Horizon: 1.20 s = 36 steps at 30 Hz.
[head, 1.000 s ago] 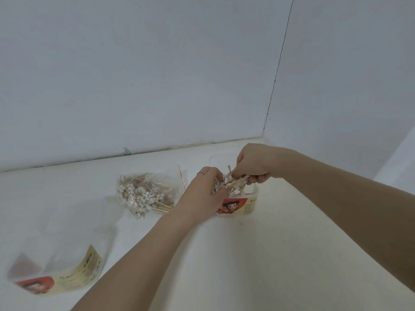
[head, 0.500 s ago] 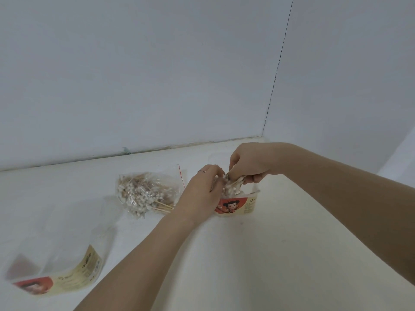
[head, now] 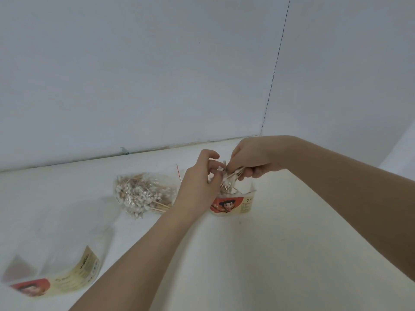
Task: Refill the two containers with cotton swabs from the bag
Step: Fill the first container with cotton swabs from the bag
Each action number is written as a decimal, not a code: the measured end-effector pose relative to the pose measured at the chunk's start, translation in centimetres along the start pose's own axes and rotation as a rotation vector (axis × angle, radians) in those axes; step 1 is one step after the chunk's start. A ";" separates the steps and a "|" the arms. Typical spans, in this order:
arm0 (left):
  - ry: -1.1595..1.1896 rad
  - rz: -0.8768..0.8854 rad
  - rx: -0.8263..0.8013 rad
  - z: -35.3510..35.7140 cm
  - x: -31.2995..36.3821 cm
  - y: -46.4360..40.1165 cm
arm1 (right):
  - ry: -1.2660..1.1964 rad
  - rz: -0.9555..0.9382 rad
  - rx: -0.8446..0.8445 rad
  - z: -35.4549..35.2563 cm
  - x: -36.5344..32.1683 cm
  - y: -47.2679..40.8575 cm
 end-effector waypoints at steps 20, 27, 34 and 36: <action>0.035 -0.018 -0.101 0.4 -1.3 1.1 | 0.087 -0.075 0.032 0.9 -0.2 -0.4; 0.179 -0.100 -0.048 0.4 -1.1 1.3 | 0.168 -0.152 0.304 2.0 0.1 0.2; 0.128 -0.010 -0.070 0.9 -0.9 1.9 | 0.109 -0.241 0.463 3.5 0.4 0.9; 0.144 -0.037 -0.045 0.6 -1.4 1.8 | 0.016 -0.216 0.432 2.9 0.5 1.0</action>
Point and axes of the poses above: each hand's wrist, its own y-axis away from the middle knuckle, its own z-axis out of the palm, x = y × z, the point moved 7 cm from there along -y, towards the middle knuckle, and after that the axes turned 10 degrees about x, right-handed, at the moved point
